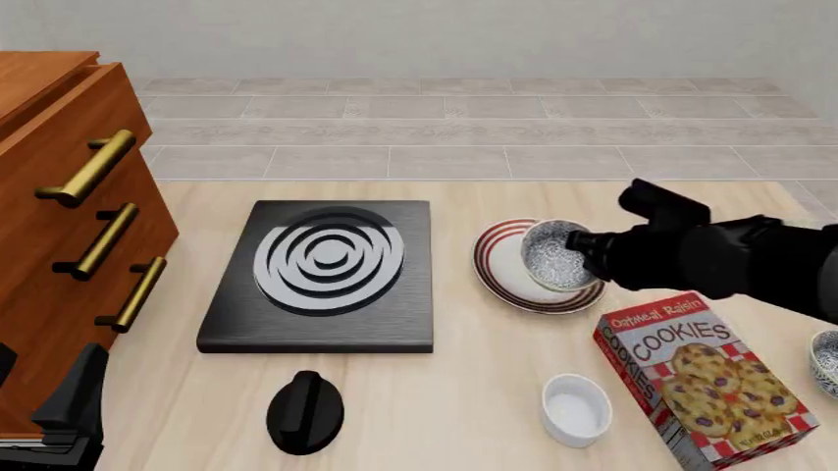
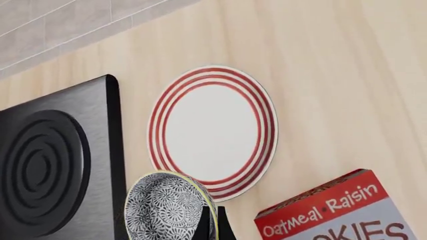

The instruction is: Pick the akita bowl next to the ramekin and place it on the plate.

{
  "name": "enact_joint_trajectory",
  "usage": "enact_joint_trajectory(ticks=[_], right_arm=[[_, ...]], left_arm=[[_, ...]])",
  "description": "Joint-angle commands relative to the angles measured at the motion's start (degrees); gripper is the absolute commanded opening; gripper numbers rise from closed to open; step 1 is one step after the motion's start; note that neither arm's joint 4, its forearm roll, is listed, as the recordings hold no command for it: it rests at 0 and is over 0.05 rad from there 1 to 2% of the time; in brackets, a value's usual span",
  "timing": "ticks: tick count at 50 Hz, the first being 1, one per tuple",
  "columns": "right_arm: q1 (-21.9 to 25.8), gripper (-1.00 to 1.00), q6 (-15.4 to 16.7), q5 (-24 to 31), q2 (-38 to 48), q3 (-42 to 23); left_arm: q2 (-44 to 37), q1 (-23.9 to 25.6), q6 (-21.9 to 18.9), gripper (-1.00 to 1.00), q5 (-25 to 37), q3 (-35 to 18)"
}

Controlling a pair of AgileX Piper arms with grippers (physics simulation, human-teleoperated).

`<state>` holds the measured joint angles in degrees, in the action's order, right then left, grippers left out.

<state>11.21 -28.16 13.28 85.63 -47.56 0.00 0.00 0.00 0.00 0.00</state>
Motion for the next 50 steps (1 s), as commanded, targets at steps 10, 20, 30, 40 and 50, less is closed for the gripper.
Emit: enact_joint_trajectory(ticks=[10,20,30,40,50], right_arm=[[0.07,-1.0,0.68,-2.38,3.74,-1.11],[-0.4,-1.0,1.41,-3.06,5.37,-2.05],[-0.79,-1.0,1.27,-4.06,7.6,-3.51],[-0.7,-1.0,0.55,-5.42,9.44,-4.22],[-0.53,-1.0,0.27,-6.27,11.08,-4.92]], left_arm=[[0.0,0.0,0.0,1.0,0.0,0.0],[0.0,0.0,0.0,1.0,0.0,0.0],[0.0,0.0,0.0,1.0,0.0,0.0],[0.0,0.0,0.0,1.0,0.0,0.0],[0.0,0.0,0.0,1.0,0.0,0.0]])
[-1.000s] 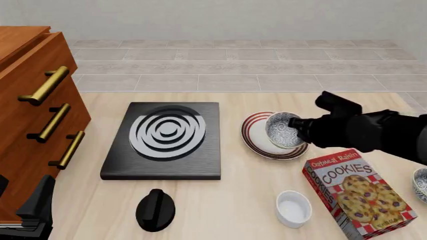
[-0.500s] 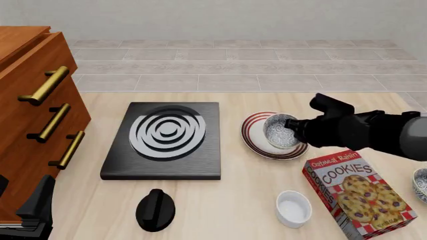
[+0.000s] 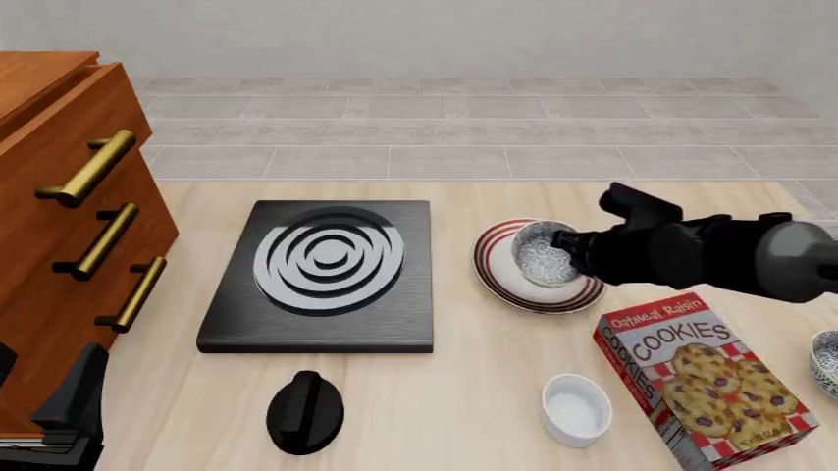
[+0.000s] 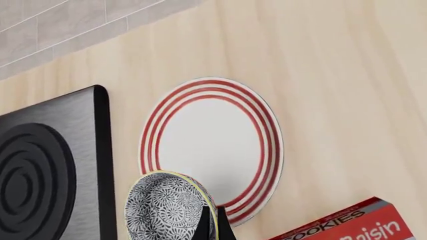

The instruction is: Pick the akita bowl next to the ramekin and place it on the plate.

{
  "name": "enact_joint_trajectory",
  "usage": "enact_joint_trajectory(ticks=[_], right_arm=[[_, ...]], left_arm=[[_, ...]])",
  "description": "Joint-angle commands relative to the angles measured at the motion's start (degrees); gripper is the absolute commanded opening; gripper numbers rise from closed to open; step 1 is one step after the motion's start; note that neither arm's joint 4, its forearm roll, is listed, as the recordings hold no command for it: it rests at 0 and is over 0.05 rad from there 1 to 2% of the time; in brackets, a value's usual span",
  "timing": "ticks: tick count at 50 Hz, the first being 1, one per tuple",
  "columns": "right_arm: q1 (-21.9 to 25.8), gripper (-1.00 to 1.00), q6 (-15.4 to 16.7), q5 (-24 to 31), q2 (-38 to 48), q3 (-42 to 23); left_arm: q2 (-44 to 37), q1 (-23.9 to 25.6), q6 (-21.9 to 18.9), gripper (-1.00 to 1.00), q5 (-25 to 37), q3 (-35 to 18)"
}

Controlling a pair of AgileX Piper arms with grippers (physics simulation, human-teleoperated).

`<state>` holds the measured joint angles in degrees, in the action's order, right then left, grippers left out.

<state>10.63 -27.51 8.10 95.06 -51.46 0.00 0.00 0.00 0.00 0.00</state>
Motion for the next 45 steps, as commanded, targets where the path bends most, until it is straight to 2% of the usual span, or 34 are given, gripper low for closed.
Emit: enact_joint_trajectory(ticks=[1,45], right_arm=[[0.1,-1.0,-0.42,-1.13,1.88,-1.15],[-2.82,-1.0,2.44,-4.16,10.82,-6.36]], left_arm=[[0.0,0.0,0.0,1.0,0.0,0.0],[0.0,0.0,0.0,1.0,0.0,0.0]])
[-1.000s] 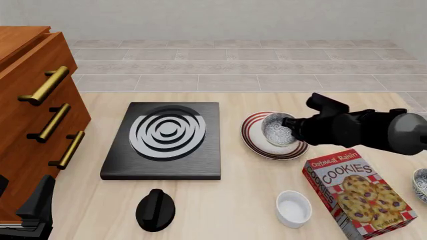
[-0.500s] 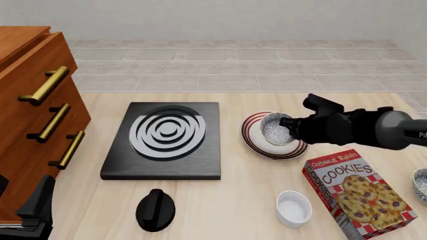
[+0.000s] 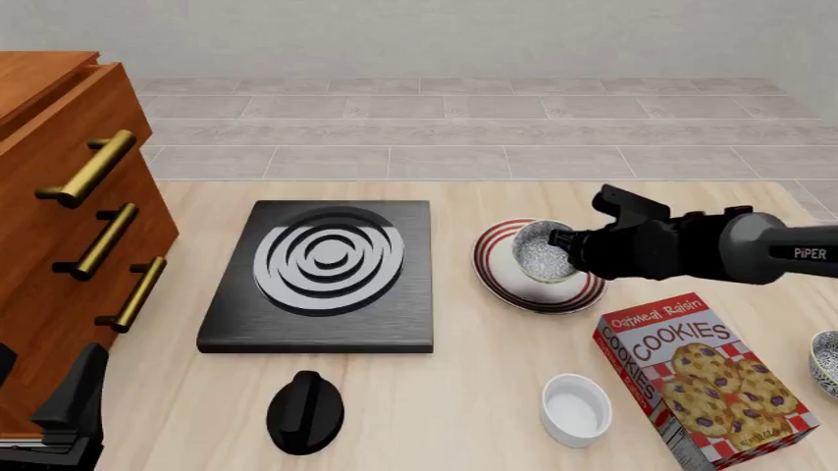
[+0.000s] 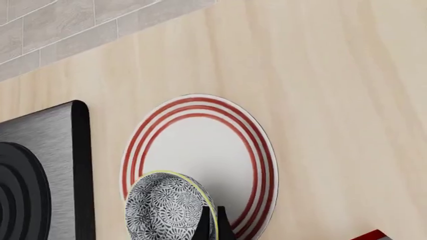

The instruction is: Pick the akita bowl next to the ramekin and place it on the plate.

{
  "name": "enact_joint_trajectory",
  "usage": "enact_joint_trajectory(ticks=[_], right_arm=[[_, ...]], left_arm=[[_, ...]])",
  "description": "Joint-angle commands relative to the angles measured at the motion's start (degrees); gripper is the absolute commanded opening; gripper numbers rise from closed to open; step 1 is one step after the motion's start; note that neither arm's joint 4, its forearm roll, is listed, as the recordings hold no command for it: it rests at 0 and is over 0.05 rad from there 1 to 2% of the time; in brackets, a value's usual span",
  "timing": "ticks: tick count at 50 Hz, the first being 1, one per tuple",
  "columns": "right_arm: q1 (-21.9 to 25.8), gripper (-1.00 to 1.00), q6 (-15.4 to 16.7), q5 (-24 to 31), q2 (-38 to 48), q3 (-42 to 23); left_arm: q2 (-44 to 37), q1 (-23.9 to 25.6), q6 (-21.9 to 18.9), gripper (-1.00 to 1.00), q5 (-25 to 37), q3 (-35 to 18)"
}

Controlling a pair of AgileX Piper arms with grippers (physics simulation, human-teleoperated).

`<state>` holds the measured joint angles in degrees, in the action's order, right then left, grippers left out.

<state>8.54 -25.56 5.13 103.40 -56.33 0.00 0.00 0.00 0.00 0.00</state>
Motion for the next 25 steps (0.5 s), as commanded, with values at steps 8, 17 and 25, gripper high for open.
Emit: enact_joint_trajectory(ticks=[8,17,25], right_arm=[[-1.01,-1.0,0.87,-1.95,4.55,-2.28],[-1.05,-1.0,1.04,-2.37,5.66,-2.76],[-1.27,-1.0,1.39,-3.1,6.26,-2.59]], left_arm=[[0.0,0.0,0.0,1.0,0.0,0.0],[0.0,0.0,0.0,1.0,0.0,0.0],[0.0,0.0,0.0,1.0,0.0,0.0]])
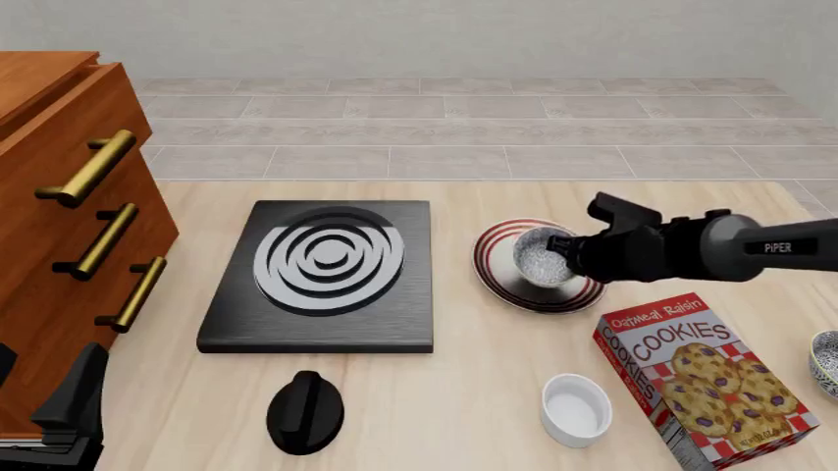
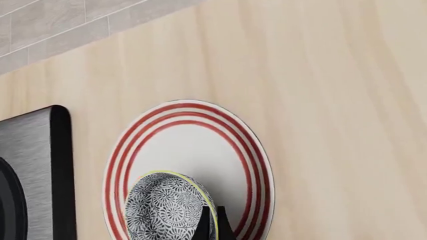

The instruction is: Pick the akita bowl next to the ramekin and place it on the plate.

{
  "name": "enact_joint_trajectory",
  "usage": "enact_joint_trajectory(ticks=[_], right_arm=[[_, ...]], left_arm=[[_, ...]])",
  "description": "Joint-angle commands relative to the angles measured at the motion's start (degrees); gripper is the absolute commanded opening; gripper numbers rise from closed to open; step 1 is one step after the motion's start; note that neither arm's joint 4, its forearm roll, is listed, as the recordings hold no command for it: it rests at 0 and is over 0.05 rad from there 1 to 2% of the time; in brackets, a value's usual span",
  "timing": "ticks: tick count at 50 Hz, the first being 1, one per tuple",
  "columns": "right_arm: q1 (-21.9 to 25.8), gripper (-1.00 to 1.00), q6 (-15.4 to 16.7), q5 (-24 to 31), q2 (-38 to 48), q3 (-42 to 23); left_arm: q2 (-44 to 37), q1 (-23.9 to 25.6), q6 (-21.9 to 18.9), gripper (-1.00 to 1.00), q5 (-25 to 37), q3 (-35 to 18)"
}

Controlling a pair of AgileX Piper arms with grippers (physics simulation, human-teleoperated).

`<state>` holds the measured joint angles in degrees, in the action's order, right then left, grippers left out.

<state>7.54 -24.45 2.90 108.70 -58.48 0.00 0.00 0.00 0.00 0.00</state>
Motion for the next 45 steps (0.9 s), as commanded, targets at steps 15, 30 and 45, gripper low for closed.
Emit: enact_joint_trajectory(ticks=[15,30,45], right_arm=[[-0.49,-1.0,0.84,-1.8,1.67,0.02],[-0.72,-1.0,0.66,-2.35,1.87,0.14],[0.47,1.0,-0.03,-1.91,2.1,-0.56]], left_arm=[[0.0,0.0,0.0,1.0,0.0,0.0],[0.0,0.0,0.0,1.0,0.0,0.0],[0.0,0.0,0.0,1.0,0.0,0.0]])
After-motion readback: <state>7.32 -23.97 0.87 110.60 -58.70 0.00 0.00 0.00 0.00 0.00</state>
